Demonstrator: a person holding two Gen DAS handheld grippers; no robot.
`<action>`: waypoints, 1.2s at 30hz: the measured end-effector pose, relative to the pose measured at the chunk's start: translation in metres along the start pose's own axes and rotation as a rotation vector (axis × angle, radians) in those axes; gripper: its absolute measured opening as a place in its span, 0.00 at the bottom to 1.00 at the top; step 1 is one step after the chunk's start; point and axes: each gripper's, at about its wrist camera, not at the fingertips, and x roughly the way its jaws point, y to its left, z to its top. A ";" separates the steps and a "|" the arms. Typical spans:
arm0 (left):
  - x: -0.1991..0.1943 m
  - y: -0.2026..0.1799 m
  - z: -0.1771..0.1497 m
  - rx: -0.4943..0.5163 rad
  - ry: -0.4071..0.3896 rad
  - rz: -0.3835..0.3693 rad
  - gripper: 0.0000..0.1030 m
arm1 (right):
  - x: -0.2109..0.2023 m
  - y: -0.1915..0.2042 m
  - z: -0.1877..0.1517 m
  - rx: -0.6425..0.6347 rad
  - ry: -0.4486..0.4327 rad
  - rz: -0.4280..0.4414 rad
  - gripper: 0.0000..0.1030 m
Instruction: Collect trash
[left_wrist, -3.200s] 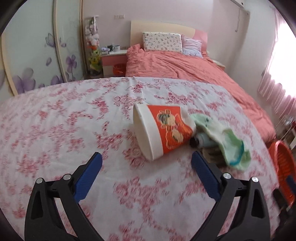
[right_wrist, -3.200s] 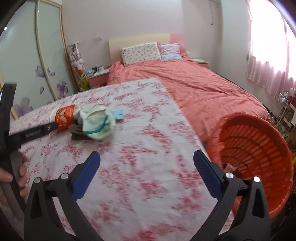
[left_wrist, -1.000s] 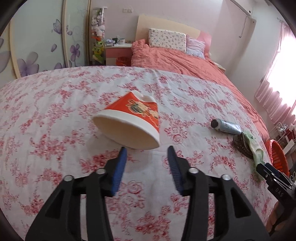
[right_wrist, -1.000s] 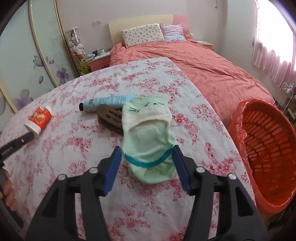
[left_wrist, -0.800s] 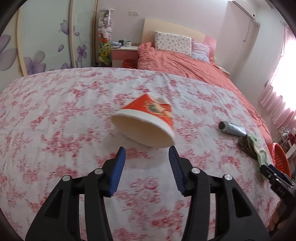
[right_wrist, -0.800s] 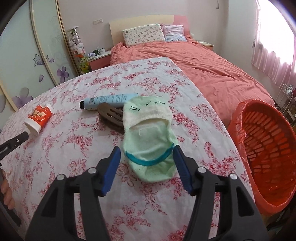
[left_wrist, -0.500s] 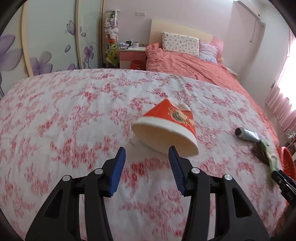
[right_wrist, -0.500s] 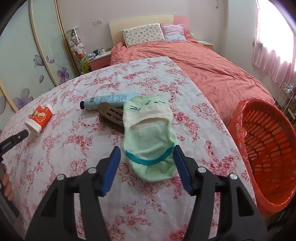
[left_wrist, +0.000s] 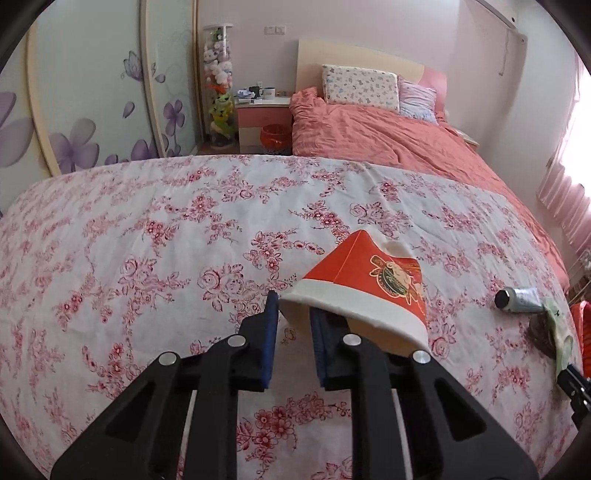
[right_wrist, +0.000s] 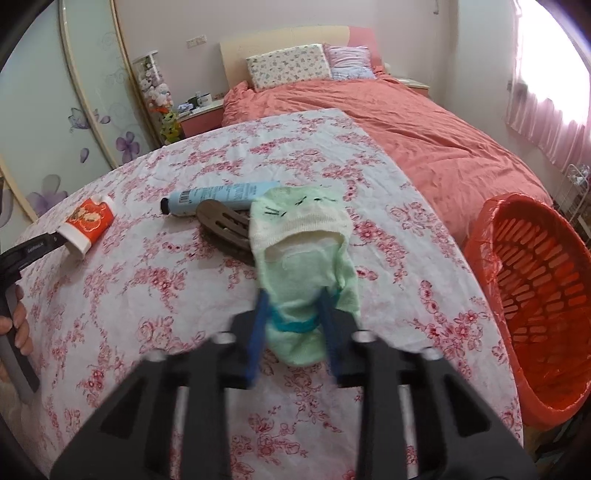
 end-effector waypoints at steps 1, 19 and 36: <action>0.000 0.000 0.000 -0.004 0.000 -0.002 0.17 | 0.000 0.000 0.000 0.002 -0.001 0.000 0.18; -0.009 -0.018 0.007 0.053 -0.067 -0.059 0.08 | -0.029 -0.001 0.005 -0.006 -0.063 0.054 0.06; -0.029 -0.026 -0.033 0.055 -0.001 -0.104 0.15 | -0.049 0.008 -0.006 0.001 -0.065 0.096 0.06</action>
